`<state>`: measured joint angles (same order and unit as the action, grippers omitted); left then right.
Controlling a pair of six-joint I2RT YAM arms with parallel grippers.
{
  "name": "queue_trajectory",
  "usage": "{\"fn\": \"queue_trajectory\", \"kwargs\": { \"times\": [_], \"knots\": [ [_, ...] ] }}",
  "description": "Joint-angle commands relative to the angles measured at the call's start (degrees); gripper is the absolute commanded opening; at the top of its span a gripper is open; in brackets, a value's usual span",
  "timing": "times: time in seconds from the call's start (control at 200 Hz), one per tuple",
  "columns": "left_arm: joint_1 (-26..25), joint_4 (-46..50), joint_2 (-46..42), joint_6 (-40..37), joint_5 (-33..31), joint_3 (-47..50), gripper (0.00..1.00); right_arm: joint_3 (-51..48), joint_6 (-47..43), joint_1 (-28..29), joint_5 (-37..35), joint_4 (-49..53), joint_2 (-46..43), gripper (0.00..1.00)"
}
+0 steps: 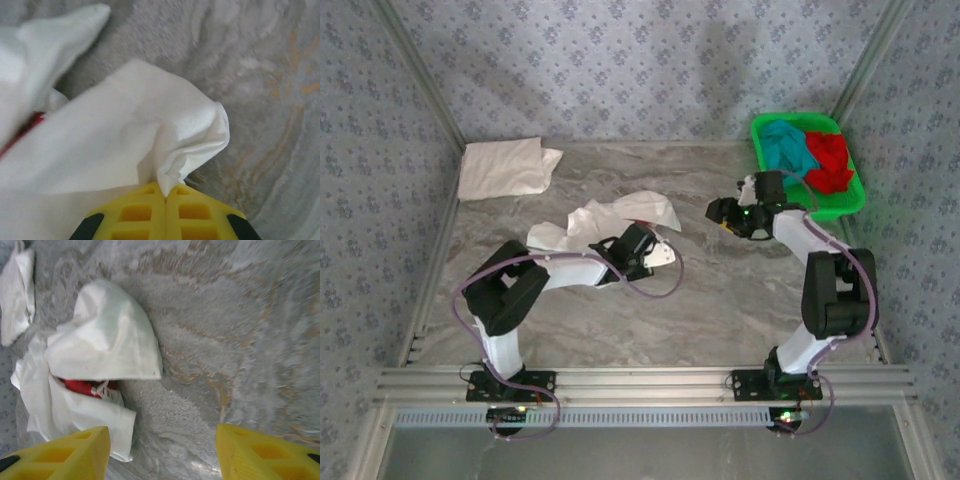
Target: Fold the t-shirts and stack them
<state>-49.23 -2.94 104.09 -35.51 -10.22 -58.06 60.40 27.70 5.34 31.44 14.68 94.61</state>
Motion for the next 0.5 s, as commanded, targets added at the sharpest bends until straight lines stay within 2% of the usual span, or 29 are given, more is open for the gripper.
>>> {"fn": "queue_trajectory", "kwargs": {
  "times": [0.0, 0.1, 0.235, 0.495],
  "knots": [
    [0.06, -3.39, -7.11, 0.49, -1.88, -0.66, 0.0, 3.07, 1.18, 3.18, 2.3, -0.35, 5.14, 0.6],
    [0.73, -5.8, -13.07, 2.97, -2.85, 2.17, 0.0, 6.09, 1.68, 5.82, 2.67, -2.17, 9.48, 0.61],
    [2.86, -8.02, -21.93, 6.48, -2.23, 6.83, 0.0, 10.63, 4.68, 6.61, 5.04, -5.9, 15.43, 0.61],
    [11.16, -9.88, -32.83, 13.8, 1.08, 12.74, 0.0, 17.74, 6.61, 7.9, 6.94, -7.29, 24.62, 0.63]
  ]
}}
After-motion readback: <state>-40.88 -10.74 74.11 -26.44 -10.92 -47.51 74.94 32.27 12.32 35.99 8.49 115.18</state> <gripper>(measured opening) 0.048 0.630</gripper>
